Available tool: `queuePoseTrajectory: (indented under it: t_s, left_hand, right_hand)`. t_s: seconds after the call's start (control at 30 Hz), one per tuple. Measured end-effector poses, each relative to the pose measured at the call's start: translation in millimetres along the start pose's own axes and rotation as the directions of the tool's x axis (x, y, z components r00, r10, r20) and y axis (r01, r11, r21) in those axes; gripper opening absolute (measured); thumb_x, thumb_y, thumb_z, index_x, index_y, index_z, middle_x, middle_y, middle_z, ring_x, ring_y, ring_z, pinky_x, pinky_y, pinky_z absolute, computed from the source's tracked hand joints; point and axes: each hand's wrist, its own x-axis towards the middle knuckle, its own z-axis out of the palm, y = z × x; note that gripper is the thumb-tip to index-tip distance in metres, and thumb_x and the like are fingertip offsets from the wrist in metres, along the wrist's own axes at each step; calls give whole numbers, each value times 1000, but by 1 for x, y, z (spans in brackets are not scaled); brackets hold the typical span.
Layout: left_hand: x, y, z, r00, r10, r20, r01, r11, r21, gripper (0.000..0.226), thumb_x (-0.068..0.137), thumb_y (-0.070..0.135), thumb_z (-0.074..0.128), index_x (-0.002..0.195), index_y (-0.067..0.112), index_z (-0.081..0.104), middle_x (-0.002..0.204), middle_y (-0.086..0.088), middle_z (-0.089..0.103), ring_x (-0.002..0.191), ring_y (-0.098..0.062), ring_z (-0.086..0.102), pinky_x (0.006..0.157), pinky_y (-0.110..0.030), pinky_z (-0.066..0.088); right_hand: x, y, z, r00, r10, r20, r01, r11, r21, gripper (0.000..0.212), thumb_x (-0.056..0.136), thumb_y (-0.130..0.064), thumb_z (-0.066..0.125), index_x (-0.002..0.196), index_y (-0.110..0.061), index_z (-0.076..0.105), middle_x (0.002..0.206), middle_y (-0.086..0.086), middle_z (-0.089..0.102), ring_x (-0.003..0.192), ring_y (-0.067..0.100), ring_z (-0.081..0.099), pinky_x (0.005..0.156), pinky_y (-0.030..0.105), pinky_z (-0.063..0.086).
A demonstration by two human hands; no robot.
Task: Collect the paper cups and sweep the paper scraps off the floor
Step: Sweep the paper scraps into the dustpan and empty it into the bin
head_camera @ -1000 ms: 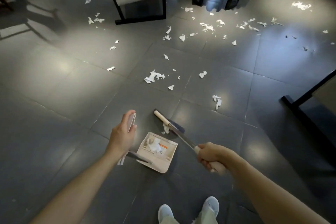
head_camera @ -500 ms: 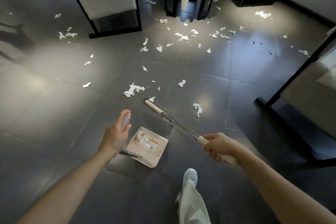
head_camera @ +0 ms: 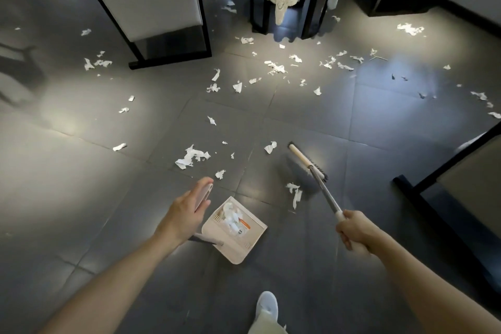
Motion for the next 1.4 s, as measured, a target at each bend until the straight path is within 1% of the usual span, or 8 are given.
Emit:
queuePoseTrajectory:
  t_s: [0.27,0.43,0.53,0.67,0.9,1.03,1.2,1.4]
  left_hand:
    - [61,8,15,999,38,4,-38,999,35,53,89,11,60,119,48,35,103,-9,66,91,-33,62,72,-27,38]
    - [69,0,12,1000,19,21,-19,1000,13,47,90,13,58,126,38,42,108,-11,65,94,-33,62,74,-28,38]
    - [66,-6,4,999,5,41,-4,1000,-16,45,90,14,58,129,32,44,116,-11,64,101,-33,61,79,-29,40]
    - [51,-18,-11,999,-19,36,20,999,-47,44,91,13,56,131,28,44,126,-2,60,109,-29,59,85,-29,41]
    - [38,-44,-57,996,-93,-12,92,994,-64,46,91,15,56,126,39,40,112,2,65,97,-30,64,76,-31,43]
    - [38,-64,-83,981,-177,-85,173,984,-52,45,90,16,59,126,37,42,100,9,63,88,-30,66,64,-24,35]
    - [53,-88,-104,951,-287,-118,283,958,-53,42,92,13,57,131,23,47,120,0,63,103,-33,62,79,-33,42]
    - [86,-110,-119,928,-328,-178,336,942,14,37,92,11,57,128,18,51,121,-2,62,105,-35,61,74,-26,34]
  right_hand:
    - [-2,-17,37,983,67,171,-53,995,-83,28,93,-9,36,107,1,58,68,7,55,56,16,50,55,28,42]
    - [-48,-57,60,949,105,298,-154,978,144,23,86,-3,40,67,-8,52,49,5,50,40,15,45,45,23,39]
    - [-64,-86,44,850,152,504,-411,791,454,31,91,5,34,63,-7,41,45,3,37,27,7,33,29,13,28]
    - [-80,-114,28,773,143,618,-572,577,583,24,97,2,32,75,-2,41,42,2,36,23,4,32,23,11,25]
    - [-60,-151,69,946,36,322,-172,898,405,15,86,9,42,89,-2,51,48,4,39,28,9,34,33,12,32]
    - [-7,-164,65,986,-104,128,88,989,122,17,83,4,47,93,1,60,41,4,47,36,17,42,41,24,38]
    - [75,-192,38,990,-138,36,141,985,-104,13,83,2,49,91,2,59,37,4,53,35,19,49,49,26,44]
    - [150,-228,21,998,-54,31,57,996,-71,10,87,9,43,84,5,52,52,14,51,32,20,46,40,27,43]
